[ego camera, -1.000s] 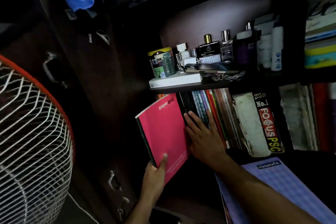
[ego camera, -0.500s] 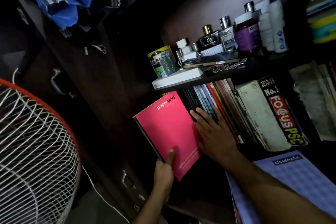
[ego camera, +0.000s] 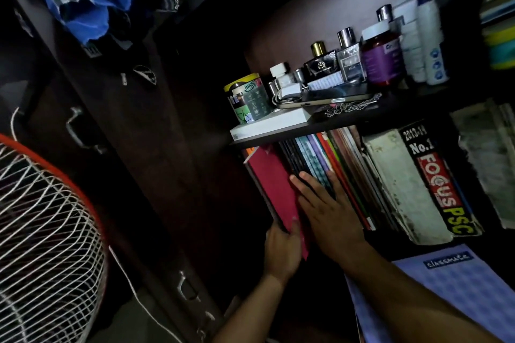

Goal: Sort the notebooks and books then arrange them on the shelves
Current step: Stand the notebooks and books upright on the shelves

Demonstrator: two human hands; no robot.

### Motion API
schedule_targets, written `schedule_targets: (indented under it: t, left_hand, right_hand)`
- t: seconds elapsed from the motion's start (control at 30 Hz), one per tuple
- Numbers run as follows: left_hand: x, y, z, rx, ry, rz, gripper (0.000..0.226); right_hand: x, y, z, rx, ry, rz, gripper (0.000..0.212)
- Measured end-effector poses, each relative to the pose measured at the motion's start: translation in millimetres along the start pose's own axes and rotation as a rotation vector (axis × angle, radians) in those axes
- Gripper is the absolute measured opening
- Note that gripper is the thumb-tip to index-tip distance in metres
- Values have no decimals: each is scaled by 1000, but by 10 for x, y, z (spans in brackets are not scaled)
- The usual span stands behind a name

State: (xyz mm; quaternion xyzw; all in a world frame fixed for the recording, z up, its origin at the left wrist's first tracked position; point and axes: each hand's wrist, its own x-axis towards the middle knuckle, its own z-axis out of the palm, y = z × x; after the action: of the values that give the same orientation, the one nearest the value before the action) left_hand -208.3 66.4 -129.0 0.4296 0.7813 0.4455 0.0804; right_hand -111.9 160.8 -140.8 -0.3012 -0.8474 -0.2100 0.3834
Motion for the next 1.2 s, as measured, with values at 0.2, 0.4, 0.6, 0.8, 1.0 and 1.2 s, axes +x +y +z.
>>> schedule_targets:
  t: [0.2, 0.4, 0.6, 0.8, 1.0, 1.2]
  left_hand:
    - [124, -44, 123, 0, 98, 7, 60]
    - [-70, -291, -88, 82, 216, 59, 37]
    - [22, -218, 1, -61, 171, 142, 43]
    - [17, 70, 275, -841, -309, 105, 89]
    - [182, 221, 287, -1350, -473, -31, 123]
    - [515, -131, 253, -1442, -535, -141, 122]
  right_hand:
    - [116, -15, -114, 175, 70, 20, 43]
    - [105, 171, -366, 443, -212, 391, 19]
    - [113, 124, -418, 482, -324, 502, 30]
    - [188, 199, -560, 473, 379, 327, 11]
    - [172, 180, -505, 457, 446, 384, 48]
    - [186, 179, -507, 463, 467, 365, 60]
